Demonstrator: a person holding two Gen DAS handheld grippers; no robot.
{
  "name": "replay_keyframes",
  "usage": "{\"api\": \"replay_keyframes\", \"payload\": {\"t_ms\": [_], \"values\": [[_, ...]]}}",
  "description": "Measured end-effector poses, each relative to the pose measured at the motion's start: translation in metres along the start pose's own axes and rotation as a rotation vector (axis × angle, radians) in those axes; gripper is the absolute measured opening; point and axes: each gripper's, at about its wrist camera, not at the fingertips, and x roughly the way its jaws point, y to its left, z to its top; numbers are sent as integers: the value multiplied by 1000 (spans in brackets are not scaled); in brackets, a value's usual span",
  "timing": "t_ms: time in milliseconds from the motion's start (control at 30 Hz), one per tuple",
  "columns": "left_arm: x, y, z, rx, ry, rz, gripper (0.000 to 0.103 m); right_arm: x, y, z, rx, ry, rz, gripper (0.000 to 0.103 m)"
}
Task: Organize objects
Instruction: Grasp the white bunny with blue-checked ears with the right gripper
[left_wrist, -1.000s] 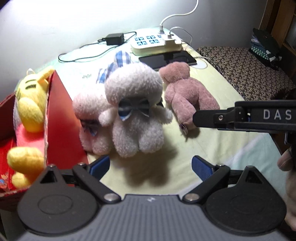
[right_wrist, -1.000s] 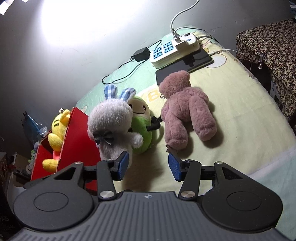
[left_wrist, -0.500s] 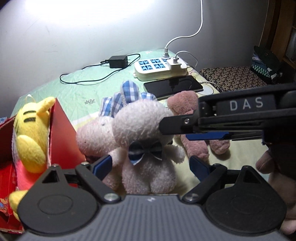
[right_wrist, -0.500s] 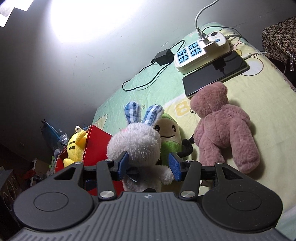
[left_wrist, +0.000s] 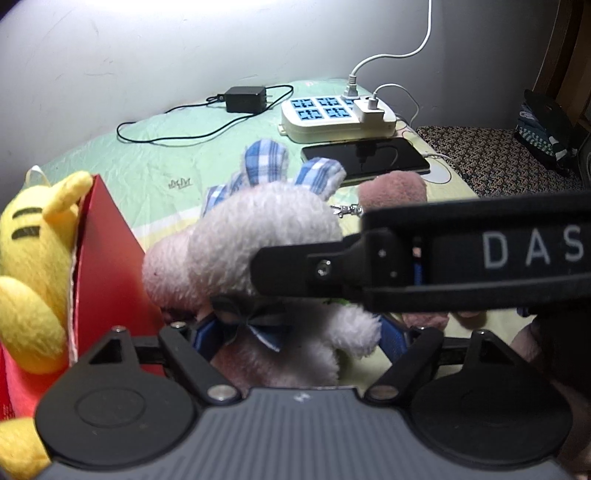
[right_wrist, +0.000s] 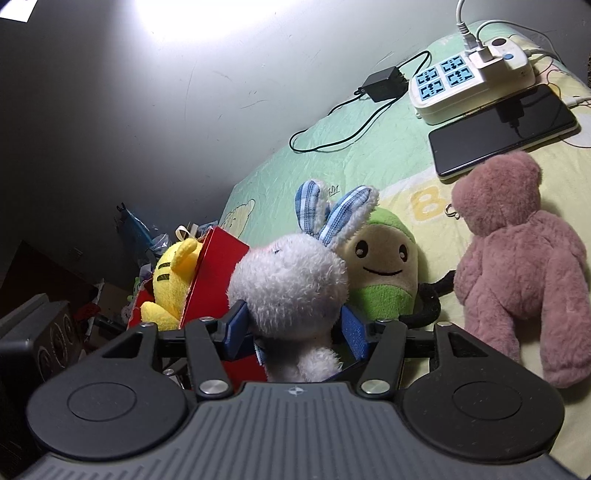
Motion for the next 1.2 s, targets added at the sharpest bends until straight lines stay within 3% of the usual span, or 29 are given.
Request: {"api": "replay_keyframes", "payload": {"t_ms": [267,600,1200], "values": [[-5,-2,-3,1,8,-6,76,-4,5,-5,-15,-6,19,51],[-25,-10,-10,6,1,-51,75,-26,16,-17,-30,-20,4,51],[-60,-21,-51,37,6,-91,74,-57,48,-63,-105,-6,-48,51]]}}
